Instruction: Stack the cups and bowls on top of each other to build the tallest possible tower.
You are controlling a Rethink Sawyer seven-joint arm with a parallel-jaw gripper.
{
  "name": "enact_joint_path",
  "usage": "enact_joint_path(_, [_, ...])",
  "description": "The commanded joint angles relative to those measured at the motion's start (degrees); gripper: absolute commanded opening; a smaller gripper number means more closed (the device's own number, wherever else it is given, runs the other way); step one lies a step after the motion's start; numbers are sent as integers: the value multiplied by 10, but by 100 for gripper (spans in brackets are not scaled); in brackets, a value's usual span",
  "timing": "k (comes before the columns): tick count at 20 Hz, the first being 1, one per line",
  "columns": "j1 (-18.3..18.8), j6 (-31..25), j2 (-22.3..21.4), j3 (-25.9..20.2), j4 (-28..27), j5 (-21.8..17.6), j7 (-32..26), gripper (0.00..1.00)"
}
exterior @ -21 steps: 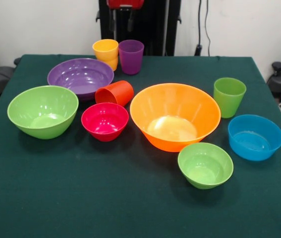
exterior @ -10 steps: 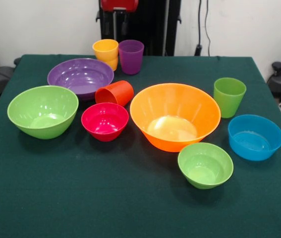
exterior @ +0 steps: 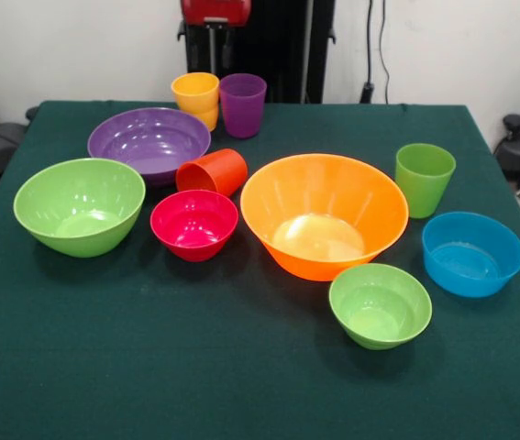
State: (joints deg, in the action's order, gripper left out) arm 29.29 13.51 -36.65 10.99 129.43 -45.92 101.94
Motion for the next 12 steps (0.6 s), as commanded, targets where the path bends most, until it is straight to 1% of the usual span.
enact_joint_path(1, [25, -28, 8, -101, -28, -7, 62, 100])
enact_joint_path(9, [33, 10, 14, -100, -18, -16, 63, 100])
enact_joint_path(12, [38, 8, 10, -107, -17, -22, 60, 100])
